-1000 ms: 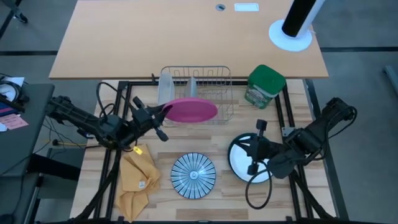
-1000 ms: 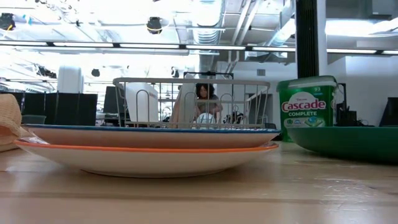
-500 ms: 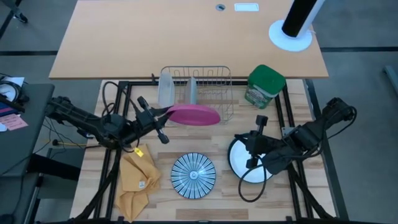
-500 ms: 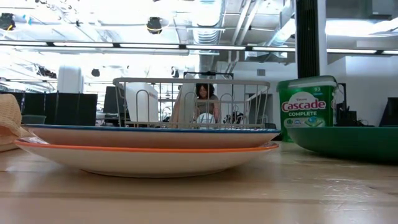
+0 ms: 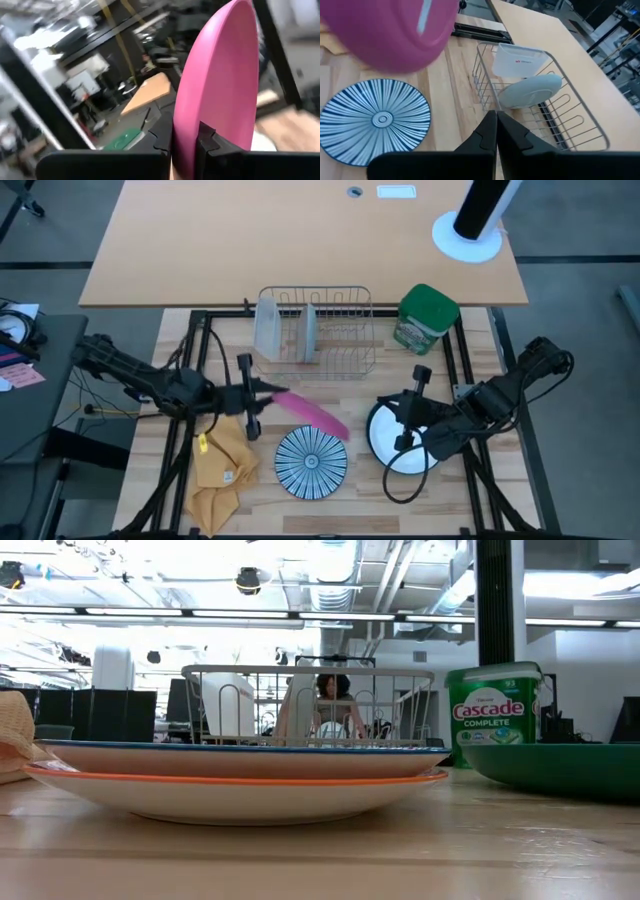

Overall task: Sort dishes
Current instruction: Put the pink plate into the dish rack

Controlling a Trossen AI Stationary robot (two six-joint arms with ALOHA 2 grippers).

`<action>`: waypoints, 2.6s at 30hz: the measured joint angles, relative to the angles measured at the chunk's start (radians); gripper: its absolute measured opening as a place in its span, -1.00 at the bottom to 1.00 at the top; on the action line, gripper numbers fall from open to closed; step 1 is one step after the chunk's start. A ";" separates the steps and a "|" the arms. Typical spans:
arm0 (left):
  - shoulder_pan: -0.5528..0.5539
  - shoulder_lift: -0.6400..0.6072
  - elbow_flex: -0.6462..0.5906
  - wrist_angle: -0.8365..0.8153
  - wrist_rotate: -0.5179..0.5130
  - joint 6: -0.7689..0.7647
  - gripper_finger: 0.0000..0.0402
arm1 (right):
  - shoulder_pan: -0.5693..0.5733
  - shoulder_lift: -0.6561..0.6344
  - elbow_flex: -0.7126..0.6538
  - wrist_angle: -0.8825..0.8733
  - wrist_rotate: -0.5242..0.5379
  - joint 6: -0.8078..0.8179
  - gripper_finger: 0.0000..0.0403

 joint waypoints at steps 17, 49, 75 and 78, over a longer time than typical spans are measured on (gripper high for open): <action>-0.240 0.148 0.000 -0.087 0.018 1.463 -0.92 | 0.001 0.000 0.000 0.005 -0.028 0.168 -0.94; -0.363 0.159 0.000 0.174 0.520 1.588 -0.91 | 0.042 0.000 0.000 0.000 -0.038 0.182 -0.94; -0.207 0.157 0.000 0.870 -0.592 0.710 -0.91 | 0.042 0.000 0.000 0.000 -0.037 0.182 -0.94; -0.155 0.158 0.000 0.840 -0.627 0.550 -0.91 | 0.042 0.000 0.000 0.000 -0.037 0.182 -0.94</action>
